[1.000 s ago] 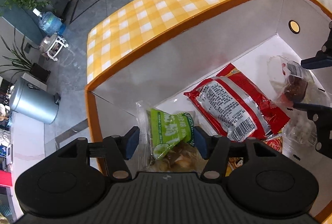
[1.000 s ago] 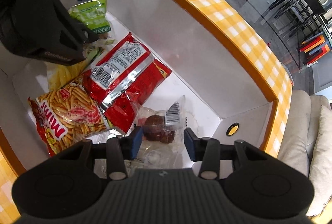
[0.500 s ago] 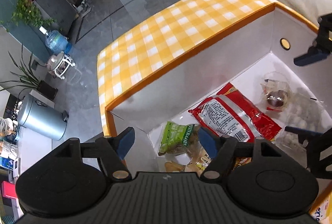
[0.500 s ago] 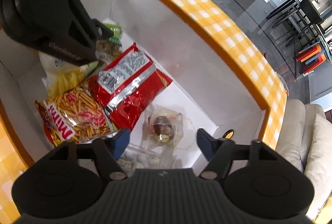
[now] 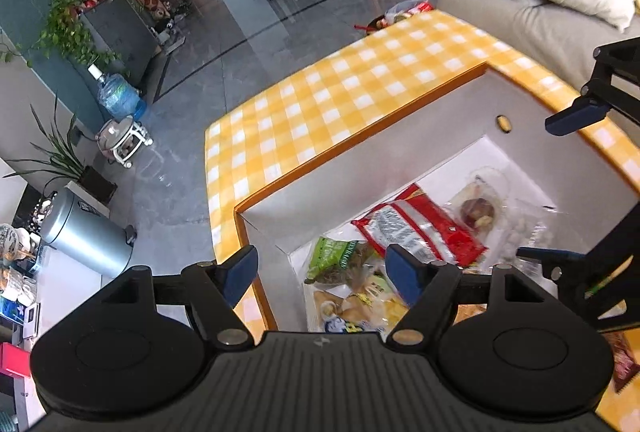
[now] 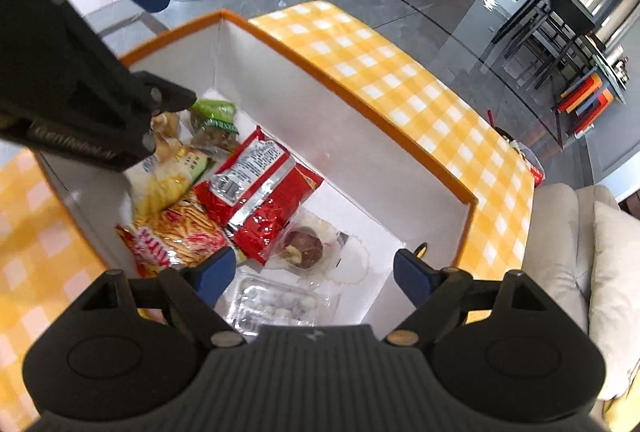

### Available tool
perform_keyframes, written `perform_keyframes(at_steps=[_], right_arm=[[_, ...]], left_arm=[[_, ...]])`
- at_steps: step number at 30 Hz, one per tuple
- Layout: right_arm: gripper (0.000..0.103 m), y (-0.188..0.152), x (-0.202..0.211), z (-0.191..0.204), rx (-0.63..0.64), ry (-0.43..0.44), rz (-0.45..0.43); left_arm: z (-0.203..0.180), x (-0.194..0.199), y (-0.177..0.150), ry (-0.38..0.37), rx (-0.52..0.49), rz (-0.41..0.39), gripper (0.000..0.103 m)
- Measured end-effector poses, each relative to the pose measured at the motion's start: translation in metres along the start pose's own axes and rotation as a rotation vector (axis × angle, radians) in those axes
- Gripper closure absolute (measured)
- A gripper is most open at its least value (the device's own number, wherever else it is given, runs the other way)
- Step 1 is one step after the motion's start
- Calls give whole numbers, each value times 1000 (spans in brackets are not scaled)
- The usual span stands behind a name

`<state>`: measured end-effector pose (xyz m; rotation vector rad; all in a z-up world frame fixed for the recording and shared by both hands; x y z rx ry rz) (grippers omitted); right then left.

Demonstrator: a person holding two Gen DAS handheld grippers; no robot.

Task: Organize snacks
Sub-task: 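Open both grippers to release the packs and lift out of the box, then move both grippers toward the yellow Amer bag and red chocolate bar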

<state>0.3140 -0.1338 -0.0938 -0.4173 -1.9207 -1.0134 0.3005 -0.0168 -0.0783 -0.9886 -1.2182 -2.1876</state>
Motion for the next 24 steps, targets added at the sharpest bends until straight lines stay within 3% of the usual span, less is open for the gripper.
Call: perform_keyframes(at_steps=[11,15,24], right_arm=[[19,-28,69,5,-168,11,-100],[14,-41,93,11,-230,22,-145],[10,-85,135,33,-361,-26,-254]], left_arm=[[-15,76,-24,-100,72,-115,16],[-23,98,-38,-108,108,-154,15],[-42,123,-75,-150,228,-141,15]])
Point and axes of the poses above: each gripper's, at about its wrist camera, not at the fingertips, and x roughly against the way its jaws point, z to its left, y to its top, the point moved 6 cm from there along -x, roughly the way its jaws point
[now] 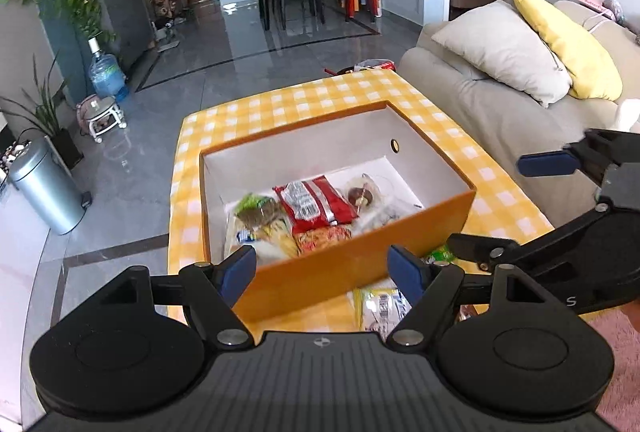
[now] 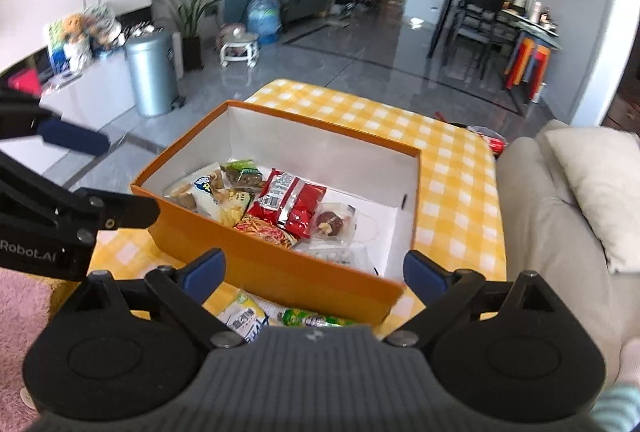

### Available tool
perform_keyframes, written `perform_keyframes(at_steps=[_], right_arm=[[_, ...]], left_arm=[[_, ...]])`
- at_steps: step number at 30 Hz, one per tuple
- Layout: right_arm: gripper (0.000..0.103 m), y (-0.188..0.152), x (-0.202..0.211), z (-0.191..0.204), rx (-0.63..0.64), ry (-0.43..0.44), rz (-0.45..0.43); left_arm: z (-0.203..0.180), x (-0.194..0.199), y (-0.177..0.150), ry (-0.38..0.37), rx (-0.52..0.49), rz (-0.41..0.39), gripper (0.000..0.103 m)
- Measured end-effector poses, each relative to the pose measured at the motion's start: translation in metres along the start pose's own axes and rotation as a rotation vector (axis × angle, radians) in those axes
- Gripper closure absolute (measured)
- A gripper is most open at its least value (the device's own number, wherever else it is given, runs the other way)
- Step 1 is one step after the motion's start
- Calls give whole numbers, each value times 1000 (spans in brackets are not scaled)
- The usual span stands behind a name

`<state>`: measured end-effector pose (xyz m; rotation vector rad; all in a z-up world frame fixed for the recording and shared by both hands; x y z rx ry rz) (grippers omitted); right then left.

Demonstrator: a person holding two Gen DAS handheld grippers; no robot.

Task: Organize snacks
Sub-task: 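Move both grippers toward the yellow Amer bag and red chocolate bar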

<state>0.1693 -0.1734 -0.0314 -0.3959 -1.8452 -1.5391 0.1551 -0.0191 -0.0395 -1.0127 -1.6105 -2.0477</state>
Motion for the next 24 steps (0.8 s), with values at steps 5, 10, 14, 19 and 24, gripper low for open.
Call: perform_keyframes(at_steps=[5,10,14,19,24], right_arm=[[9,-24,20,0,-66,-44,-36],[6,-51,25,1,-104,-90,-33],[4,-75,17,-2,-123,-129,15],[4,-100,-1,-12,-181,-124,85],[4,-120,-17,-14,-186,-127,119]], left_arm=[[-8,5,-22,11,28,0,15],[-17,-4,-43,6,75,54,15],[-24,-12,-52,-20,90,89,15],[-29,-25,-65,-14,100,137,15],[-28,-35,-74,-17,122,173,15]])
Point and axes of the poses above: each gripper's, at about its wrist camera, not at the fingertips, and x roughly against the way its jaws point, z to its left, y to its top, the point moved 6 cm from there along -x, roughly the way its jaws point
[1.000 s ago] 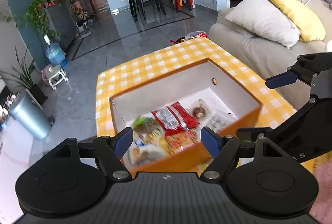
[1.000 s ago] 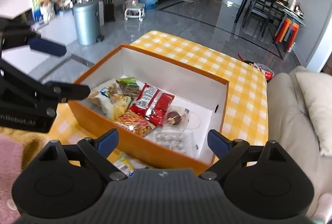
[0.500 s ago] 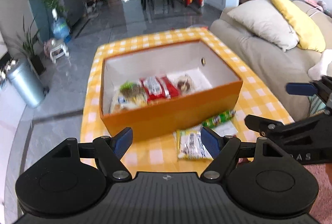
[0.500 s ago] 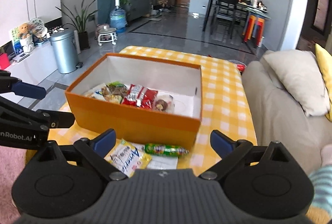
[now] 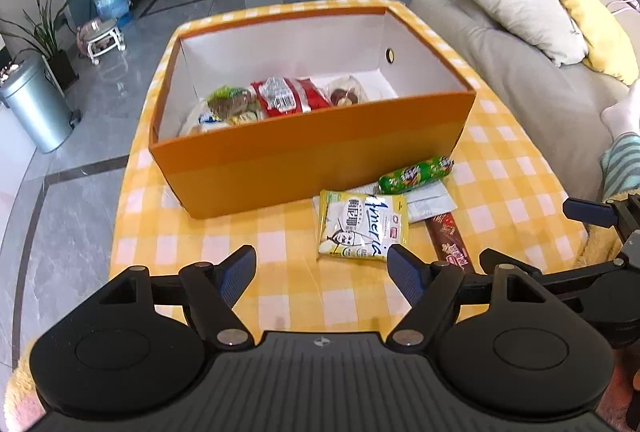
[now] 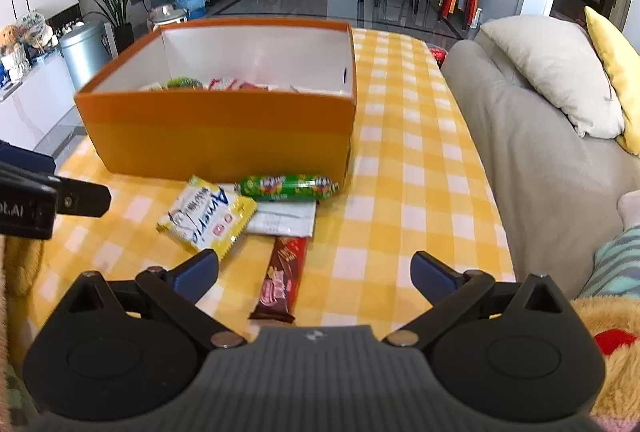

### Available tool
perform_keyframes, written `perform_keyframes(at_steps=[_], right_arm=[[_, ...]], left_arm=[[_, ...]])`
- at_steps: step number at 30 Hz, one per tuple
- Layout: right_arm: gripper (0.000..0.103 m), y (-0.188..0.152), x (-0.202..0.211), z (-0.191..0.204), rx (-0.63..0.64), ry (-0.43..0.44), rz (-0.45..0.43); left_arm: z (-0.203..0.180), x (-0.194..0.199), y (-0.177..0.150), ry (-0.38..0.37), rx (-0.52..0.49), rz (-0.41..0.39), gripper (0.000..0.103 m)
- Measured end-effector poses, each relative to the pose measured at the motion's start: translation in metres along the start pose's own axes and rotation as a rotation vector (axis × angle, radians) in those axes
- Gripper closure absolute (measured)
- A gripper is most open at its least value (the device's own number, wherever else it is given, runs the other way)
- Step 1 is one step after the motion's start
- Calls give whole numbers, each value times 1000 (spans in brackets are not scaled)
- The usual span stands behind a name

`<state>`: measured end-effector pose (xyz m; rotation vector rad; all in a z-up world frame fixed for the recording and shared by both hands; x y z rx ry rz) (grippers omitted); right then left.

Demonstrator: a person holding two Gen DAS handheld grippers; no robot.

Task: Organize snacks
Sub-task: 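Move both grippers toward the yellow Amer bag and red chocolate bar, then grasp the yellow Amer bag with the left gripper while the right grasps the red chocolate bar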

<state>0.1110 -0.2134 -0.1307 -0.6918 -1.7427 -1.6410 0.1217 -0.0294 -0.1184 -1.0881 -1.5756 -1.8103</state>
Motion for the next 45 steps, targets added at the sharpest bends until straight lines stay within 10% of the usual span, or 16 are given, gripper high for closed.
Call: perform_keyframes(at_steps=[13,28,34,45], right_arm=[[13,-5,-28,2,-24,66,17],[59,-7,-76,11,-56,139,121],[78,-14,-87,16,-21,130,152],[79,-15,-86,6,-37,116,150]], left_arm=[[2,-30,-2,-73,77,39,21],[-7,-80,-1,-115,169,94,14],[-25,-101,0,-101,47,97,11],[-27,-116,0,-121,-46,104,8]])
Point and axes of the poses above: each gripper's, at about its wrist camera, not at the fingertips, and x roughly against the way its jaws point, z to its left, y to its top, the point moved 6 cm from there along -x, roughly the way its jaws point
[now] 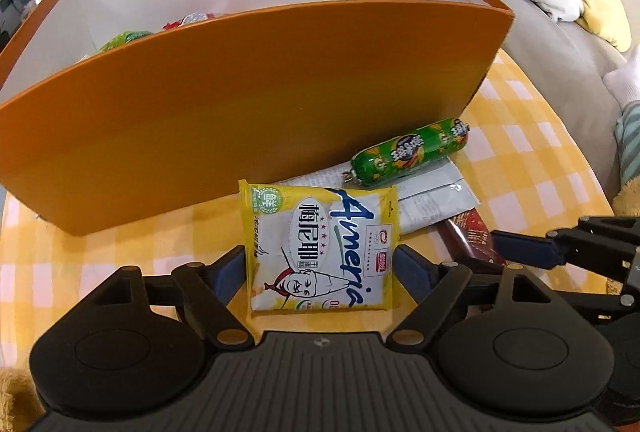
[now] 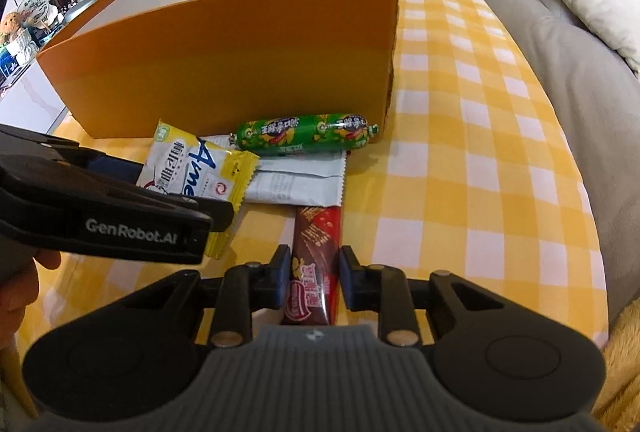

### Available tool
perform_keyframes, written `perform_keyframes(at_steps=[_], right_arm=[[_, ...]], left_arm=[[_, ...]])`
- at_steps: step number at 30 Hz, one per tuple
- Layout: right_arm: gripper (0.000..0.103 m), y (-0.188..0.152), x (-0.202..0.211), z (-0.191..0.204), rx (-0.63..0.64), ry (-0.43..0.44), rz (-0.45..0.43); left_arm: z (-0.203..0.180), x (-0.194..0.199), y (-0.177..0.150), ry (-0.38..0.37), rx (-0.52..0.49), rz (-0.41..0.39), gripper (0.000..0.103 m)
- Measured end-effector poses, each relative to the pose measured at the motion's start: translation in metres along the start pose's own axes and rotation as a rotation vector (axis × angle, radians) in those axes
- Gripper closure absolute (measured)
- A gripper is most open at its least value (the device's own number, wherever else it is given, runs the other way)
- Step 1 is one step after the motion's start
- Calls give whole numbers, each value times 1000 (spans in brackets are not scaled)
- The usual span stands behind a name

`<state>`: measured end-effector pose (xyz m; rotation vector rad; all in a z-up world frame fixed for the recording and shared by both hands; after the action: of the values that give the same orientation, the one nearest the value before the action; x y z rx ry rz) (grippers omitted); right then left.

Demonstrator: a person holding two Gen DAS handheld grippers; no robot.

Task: Organize snacks
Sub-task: 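Grasp the yellow Amer bag with the left gripper while the right grasps the red chocolate bar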

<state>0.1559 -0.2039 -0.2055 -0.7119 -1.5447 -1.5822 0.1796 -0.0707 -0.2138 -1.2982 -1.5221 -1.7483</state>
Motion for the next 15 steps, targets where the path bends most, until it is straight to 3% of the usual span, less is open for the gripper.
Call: perform_keyframes(at_steps=[2,12,13,15], right_arm=[[74,0,-1,2,17,-1,-8],[77,1,-3,3,70,-30,-29],[79,1,-3,4,86,-39,-27],[81,-1,-3,6,107,-48,-26]], left_arm=[[-4,0,0,1,-12,-6,8],[-9,-8,5,24,-1,7,3],[-8,-7,4,30,-5,11,3],[-10,-7,3,45,-17,22,14]])
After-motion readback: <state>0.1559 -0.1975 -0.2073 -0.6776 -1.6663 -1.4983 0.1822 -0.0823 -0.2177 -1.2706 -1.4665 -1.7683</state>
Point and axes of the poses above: each gripper's, at about its wrist camera, not at the fingertips, and x roughly against the way its jaws point, z to its left, y to its top, the point moved 6 cm from there along -x, roughly the way its jaws point
